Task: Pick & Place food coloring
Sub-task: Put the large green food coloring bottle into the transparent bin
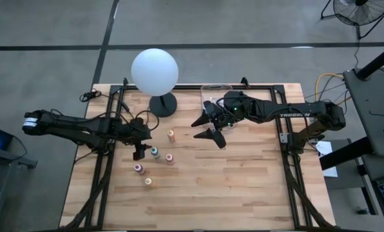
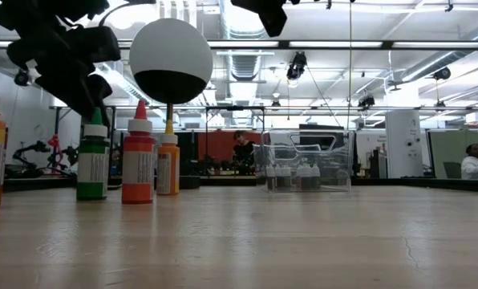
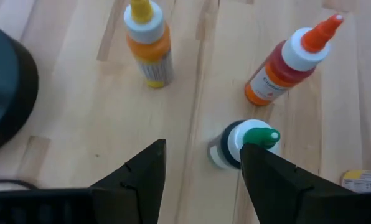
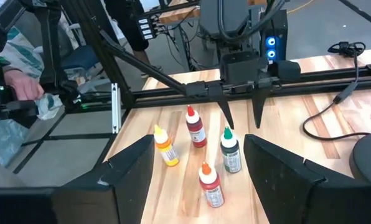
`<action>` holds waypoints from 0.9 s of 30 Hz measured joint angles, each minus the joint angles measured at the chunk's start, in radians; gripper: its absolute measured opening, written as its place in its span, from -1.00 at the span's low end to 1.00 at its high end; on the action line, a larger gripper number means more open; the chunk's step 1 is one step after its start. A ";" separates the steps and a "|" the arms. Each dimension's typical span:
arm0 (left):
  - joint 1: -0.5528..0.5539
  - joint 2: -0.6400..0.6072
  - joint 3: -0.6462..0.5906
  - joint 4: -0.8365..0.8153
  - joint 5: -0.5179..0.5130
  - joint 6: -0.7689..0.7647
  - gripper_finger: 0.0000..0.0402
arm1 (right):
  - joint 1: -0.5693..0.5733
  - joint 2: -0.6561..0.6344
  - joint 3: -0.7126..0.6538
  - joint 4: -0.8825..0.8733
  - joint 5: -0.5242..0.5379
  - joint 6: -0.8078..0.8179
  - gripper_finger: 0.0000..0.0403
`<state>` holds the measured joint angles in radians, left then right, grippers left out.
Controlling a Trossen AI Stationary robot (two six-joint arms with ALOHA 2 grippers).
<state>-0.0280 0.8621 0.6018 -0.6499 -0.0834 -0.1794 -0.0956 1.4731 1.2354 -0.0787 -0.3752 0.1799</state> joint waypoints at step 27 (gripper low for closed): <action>-0.021 0.208 0.001 -0.007 0.045 -0.012 -0.11 | 0.021 0.000 -0.010 -0.068 -0.076 -0.075 0.16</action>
<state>-0.0495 1.0700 0.6031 -0.6566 -0.0383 -0.1909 -0.0742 1.4731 1.2259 -0.1471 -0.4515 0.1052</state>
